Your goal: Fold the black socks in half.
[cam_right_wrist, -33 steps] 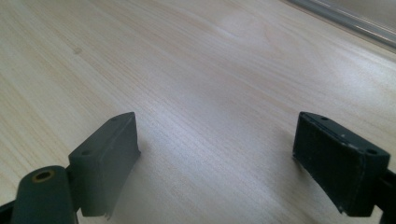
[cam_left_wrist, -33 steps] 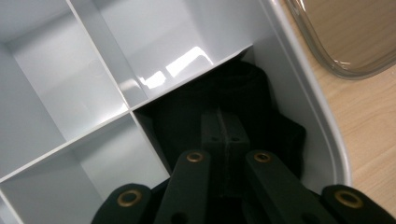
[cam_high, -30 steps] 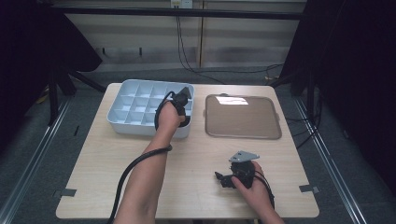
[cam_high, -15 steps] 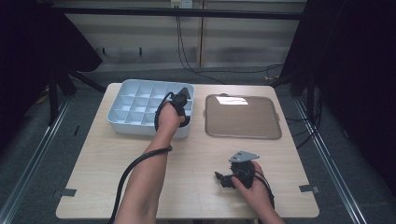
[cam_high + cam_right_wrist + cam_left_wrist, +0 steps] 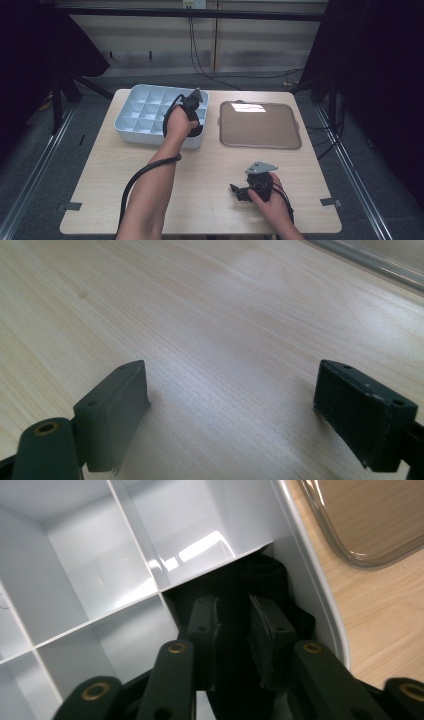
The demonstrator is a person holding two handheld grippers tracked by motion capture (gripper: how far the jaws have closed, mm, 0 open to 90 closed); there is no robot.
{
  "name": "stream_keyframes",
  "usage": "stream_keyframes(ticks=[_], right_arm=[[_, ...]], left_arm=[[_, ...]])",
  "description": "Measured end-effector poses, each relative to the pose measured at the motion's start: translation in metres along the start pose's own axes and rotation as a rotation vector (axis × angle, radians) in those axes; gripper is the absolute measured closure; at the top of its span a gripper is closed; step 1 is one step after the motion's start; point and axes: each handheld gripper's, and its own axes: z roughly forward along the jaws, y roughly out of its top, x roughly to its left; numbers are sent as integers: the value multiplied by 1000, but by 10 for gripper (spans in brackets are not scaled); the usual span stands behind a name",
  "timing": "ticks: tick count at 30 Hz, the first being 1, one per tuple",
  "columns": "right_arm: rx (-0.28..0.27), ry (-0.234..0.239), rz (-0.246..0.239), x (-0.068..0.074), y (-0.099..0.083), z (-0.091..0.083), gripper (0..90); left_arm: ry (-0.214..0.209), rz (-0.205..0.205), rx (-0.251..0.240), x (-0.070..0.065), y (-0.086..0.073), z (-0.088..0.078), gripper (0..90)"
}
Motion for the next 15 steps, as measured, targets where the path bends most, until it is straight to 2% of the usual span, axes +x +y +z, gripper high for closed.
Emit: stream_keyframes(ticks=[5, 6, 12, 15], right_arm=[[0, 0, -1, 0, 0, 0, 139], [0, 0, -1, 0, 0, 0, 139], [0, -1, -1, 0, 0, 0, 139], [0, 0, -1, 0, 0, 0, 139]], left_arm=[[8, -5, -13, 5, -2, -11, 653], [7, -16, -14, 5, -3, -13, 653], [8, -22, -23, 8, -6, -24, 534], [-9, -32, -29, 8, -8, -27, 477]])
